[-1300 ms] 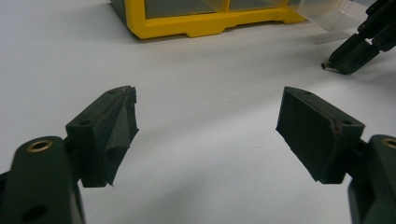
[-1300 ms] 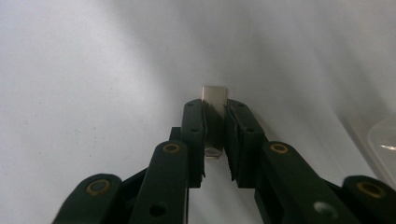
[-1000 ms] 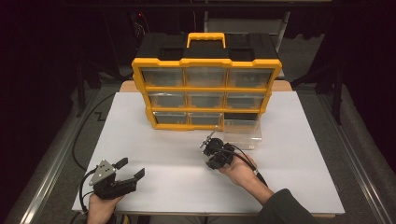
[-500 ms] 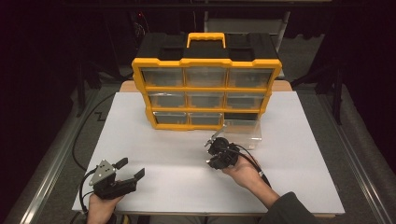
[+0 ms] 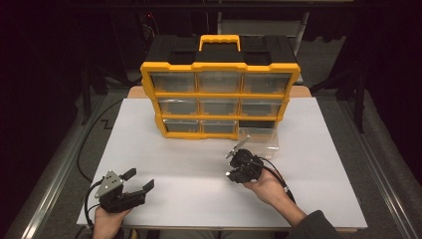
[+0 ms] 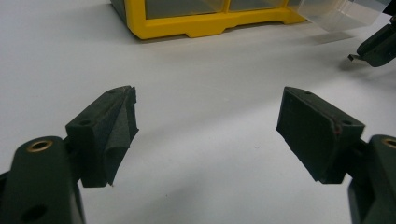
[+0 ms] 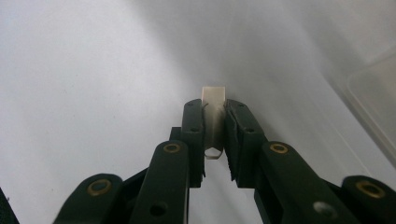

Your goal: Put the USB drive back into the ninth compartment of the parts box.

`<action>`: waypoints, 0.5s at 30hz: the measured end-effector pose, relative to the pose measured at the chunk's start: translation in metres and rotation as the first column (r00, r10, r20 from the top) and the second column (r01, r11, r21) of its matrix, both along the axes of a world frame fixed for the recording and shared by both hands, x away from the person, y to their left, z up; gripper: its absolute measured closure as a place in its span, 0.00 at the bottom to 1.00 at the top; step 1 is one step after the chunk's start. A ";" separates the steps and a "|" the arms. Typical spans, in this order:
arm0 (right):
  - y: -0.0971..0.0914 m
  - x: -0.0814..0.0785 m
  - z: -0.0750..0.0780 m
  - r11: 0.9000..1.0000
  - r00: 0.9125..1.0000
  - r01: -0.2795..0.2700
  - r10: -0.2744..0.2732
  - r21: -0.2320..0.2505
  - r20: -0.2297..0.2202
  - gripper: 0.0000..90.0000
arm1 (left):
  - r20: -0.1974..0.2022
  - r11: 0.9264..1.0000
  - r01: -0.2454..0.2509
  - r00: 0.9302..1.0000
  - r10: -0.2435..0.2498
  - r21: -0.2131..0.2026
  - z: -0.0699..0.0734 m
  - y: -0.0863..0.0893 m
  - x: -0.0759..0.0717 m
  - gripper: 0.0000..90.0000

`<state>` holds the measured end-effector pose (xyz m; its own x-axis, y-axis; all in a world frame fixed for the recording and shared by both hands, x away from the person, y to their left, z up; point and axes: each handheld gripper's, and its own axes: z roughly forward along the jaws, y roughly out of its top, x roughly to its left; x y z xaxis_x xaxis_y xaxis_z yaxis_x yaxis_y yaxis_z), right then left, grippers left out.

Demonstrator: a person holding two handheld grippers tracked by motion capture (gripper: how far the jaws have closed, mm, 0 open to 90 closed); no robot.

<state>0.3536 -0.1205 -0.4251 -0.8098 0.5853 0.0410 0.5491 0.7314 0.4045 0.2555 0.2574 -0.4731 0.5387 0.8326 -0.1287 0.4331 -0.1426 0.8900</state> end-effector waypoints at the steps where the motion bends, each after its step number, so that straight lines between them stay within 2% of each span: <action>1: 0.000 0.000 0.000 1.000 1.000 0.000 0.000 0.000 0.000 0.88 | 0.000 1.000 0.000 1.000 0.000 0.000 0.000 0.000 0.000 0.23; 15: -0.015 -0.004 -0.003 0.999 1.000 0.030 -0.030 0.010 -0.001 0.88 | 0.001 1.000 -0.002 1.000 0.002 0.000 0.000 0.000 0.000 0.23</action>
<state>0.3495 -0.1352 -0.4279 -0.7916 0.6092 0.0475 0.5714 0.7105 0.4108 0.2555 0.2575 -0.4732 0.5373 0.8336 -0.1281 0.4327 -0.1422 0.8903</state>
